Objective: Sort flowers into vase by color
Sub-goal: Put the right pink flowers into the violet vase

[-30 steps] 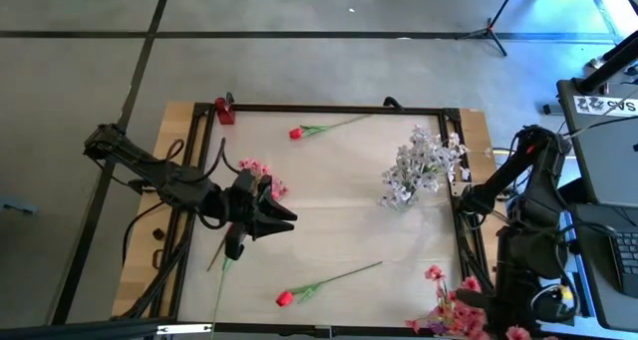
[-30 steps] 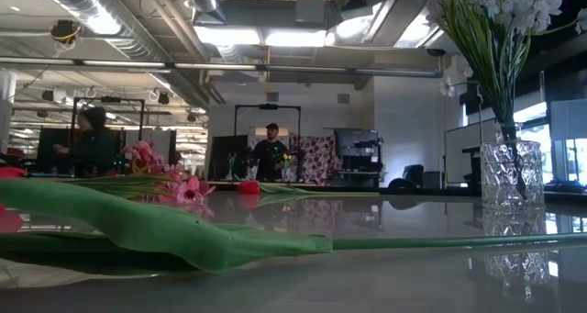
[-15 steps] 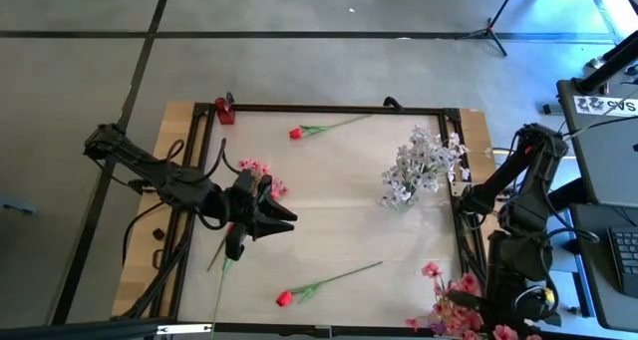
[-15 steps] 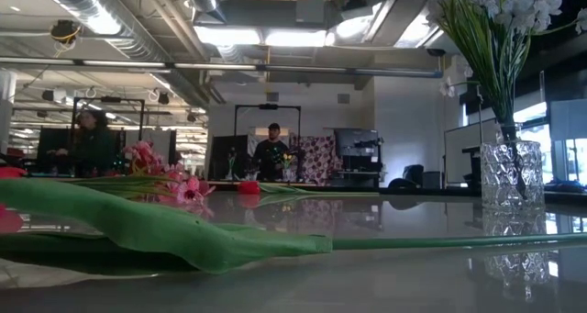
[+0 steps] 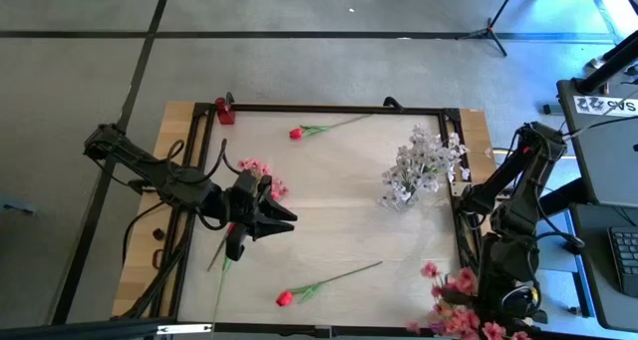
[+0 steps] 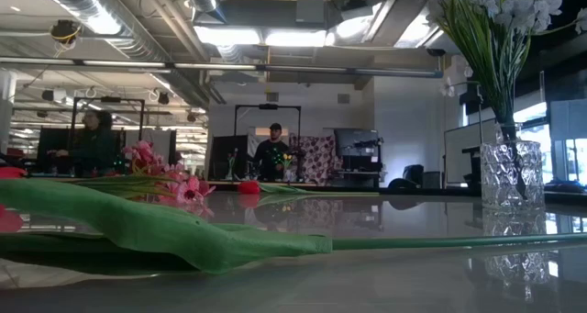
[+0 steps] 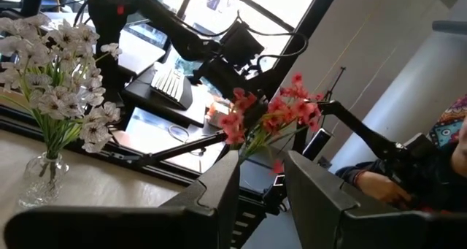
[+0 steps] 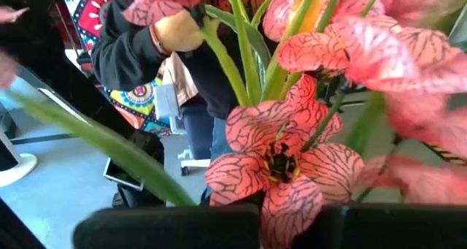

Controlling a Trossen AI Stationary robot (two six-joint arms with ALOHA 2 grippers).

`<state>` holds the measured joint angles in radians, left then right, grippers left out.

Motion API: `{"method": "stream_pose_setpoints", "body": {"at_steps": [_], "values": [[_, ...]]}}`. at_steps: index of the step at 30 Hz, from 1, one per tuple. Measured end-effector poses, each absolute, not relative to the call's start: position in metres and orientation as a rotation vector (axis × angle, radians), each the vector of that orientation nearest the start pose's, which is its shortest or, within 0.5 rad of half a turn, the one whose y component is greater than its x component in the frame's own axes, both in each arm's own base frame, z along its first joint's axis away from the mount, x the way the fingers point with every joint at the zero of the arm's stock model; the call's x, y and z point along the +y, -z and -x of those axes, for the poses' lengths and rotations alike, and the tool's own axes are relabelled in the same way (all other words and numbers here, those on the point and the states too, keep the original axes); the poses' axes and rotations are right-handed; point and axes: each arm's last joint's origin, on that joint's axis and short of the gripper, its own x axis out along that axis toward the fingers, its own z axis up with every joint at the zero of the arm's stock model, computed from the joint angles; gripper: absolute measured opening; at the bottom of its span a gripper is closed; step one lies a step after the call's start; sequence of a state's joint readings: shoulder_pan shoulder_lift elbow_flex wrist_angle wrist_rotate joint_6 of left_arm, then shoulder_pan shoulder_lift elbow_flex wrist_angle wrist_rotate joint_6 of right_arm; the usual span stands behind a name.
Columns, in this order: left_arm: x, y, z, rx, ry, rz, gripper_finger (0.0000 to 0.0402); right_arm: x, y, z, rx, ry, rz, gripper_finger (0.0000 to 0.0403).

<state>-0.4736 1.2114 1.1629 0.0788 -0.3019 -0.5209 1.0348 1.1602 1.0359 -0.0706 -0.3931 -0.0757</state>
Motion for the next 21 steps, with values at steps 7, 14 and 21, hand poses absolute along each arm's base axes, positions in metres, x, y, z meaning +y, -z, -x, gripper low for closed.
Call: {"method": "stream_pose_setpoints", "body": {"at_steps": [7,14,21], "values": [[-0.116,-0.4,-0.244,0.029,0.172,0.526,0.0107,0.228,-0.34,-0.123,0.18,-1.426,0.139,0.0001],[-0.116,-0.4,-0.244,0.037,0.17,0.523,0.0107,0.227,-0.326,-0.122,0.227,-1.404,0.157,0.0001],[-0.116,-0.399,-0.244,0.037,0.169,0.523,0.0107,0.22,-0.319,-0.117,0.236,-1.349,0.187,0.0001]]}}
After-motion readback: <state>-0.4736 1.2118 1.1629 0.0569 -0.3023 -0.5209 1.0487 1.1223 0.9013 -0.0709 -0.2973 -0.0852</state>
